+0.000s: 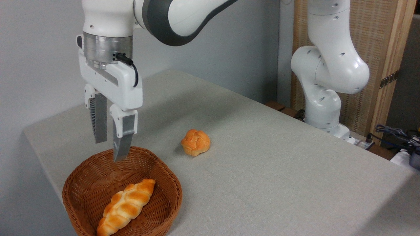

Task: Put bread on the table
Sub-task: 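Move the open gripper over the braided roll in the basket, then lower the gripper onto the braided roll and close on it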

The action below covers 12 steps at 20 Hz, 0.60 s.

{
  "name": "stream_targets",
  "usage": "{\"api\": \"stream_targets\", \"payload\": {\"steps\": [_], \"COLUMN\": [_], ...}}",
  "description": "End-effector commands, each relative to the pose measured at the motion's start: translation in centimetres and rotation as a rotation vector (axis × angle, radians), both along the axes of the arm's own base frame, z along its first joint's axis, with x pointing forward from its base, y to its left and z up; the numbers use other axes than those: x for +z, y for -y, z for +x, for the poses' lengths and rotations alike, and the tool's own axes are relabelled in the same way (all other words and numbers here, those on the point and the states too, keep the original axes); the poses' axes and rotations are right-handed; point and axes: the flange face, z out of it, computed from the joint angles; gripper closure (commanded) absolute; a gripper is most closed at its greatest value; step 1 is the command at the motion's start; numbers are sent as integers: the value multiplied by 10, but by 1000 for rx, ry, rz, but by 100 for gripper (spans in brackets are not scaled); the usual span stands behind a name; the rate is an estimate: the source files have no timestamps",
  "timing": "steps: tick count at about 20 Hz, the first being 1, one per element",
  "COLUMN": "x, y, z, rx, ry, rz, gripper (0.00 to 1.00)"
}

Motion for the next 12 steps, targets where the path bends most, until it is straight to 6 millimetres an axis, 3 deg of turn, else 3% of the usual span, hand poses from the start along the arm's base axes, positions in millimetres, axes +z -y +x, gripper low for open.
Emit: {"api": "stream_targets", "payload": {"steps": [1,8,12], "x": [-22,-77,-87], "y": [-6,-28,-31], "z": [16,30,32], "rx": [-1,39,42], "ry": [30,-59,-77], "rz": [19,28,32], "gripper": [0,0,0]}}
